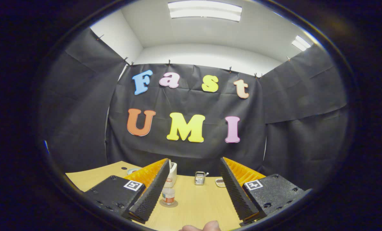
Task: Take the bottle from table, then pour the juice into the cup, finally place the bottle on the coaster
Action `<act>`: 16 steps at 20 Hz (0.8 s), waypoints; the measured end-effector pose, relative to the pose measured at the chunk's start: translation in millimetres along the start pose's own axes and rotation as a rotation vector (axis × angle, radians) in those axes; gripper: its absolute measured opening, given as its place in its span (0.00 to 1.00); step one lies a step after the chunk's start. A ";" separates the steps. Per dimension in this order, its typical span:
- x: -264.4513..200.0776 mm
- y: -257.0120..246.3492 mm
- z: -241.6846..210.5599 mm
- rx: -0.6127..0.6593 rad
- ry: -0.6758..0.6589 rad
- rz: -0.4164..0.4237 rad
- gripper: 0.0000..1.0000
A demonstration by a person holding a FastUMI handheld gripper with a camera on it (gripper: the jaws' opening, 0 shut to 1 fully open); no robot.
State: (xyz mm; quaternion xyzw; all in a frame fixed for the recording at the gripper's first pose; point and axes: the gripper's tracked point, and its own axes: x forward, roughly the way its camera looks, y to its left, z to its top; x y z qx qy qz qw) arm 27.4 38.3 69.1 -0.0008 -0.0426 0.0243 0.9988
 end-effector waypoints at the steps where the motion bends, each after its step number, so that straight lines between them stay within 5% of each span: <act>1: -5.9 -0.7 -3.6 0.011 0.011 -0.002 1.00; 16: -22.1 4.4 -21.9 -0.033 0.049 -0.038 1.00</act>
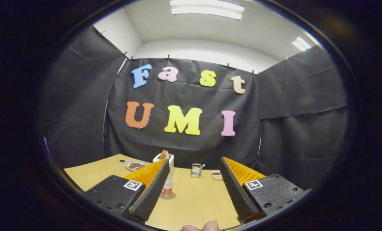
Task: Take the bottle from table, then pour the juice into the cup, finally place the bottle on the coaster
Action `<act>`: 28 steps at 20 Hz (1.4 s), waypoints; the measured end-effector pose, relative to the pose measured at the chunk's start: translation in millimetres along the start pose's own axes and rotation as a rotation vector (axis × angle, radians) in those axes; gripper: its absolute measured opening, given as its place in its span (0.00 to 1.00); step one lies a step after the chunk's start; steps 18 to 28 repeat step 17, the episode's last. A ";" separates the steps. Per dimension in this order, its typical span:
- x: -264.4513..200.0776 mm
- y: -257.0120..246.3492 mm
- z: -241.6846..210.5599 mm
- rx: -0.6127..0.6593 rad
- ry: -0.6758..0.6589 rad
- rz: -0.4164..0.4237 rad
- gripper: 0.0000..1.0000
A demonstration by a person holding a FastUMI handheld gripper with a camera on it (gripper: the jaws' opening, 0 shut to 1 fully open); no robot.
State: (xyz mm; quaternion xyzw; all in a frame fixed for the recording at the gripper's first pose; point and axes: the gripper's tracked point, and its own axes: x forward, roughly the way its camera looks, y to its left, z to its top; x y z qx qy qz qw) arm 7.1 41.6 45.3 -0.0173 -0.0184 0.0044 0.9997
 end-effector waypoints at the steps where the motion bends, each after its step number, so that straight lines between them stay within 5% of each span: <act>1: 0.4 0.9 0.7 0.000 0.001 0.001 1.00; 28: 6.9 7.8 -4.3 0.008 0.023 0.011 1.00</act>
